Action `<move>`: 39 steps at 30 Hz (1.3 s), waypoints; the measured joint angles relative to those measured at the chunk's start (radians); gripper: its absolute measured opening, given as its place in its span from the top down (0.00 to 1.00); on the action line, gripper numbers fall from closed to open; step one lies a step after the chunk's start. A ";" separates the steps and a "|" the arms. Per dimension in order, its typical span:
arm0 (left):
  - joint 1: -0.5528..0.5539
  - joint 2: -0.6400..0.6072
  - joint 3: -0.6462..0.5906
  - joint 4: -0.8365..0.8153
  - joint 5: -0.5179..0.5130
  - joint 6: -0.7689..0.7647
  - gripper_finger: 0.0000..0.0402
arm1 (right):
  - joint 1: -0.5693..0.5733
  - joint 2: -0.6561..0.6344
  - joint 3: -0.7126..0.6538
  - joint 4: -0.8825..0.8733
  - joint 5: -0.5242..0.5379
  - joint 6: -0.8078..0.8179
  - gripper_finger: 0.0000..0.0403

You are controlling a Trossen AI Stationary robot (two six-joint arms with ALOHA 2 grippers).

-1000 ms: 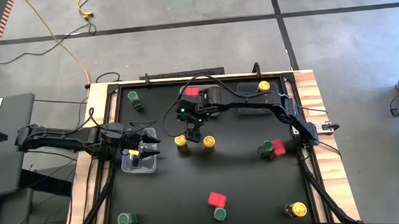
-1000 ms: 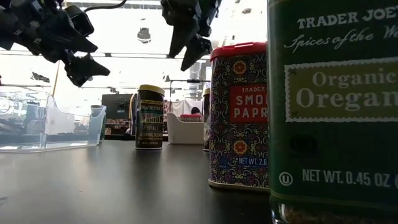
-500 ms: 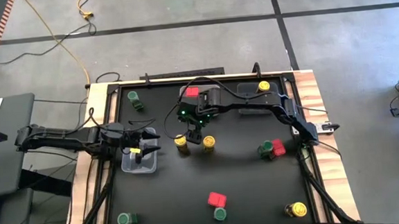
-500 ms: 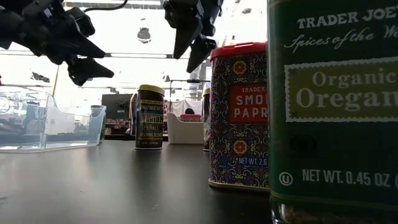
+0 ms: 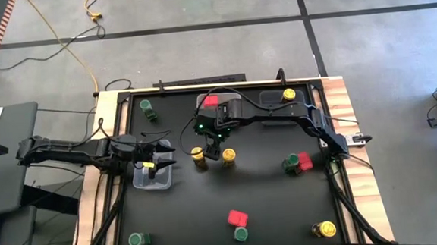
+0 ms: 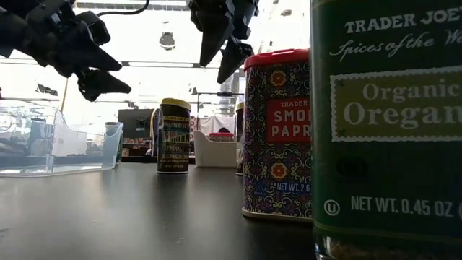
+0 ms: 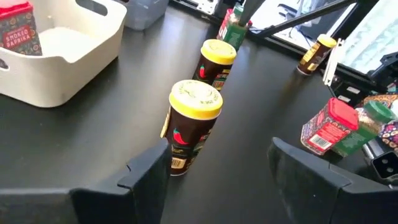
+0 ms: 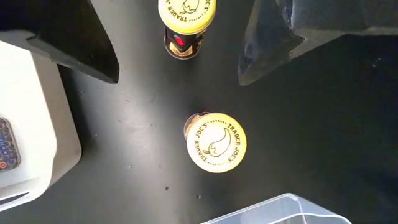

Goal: Sort spices by type
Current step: Put the bottom left yellow seasoning bottle into the black bin

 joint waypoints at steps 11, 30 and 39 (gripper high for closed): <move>0.000 0.000 0.000 -0.031 -0.111 0.006 0.25 | 0.001 0.000 0.000 0.000 0.001 0.026 0.12; 0.001 0.096 0.000 0.035 -0.104 -0.012 0.18 | 0.000 0.000 0.000 -0.007 0.001 0.033 0.11; 0.001 0.331 0.030 0.154 -0.089 0.047 0.18 | 0.006 -0.040 -0.002 -0.105 0.070 0.030 0.11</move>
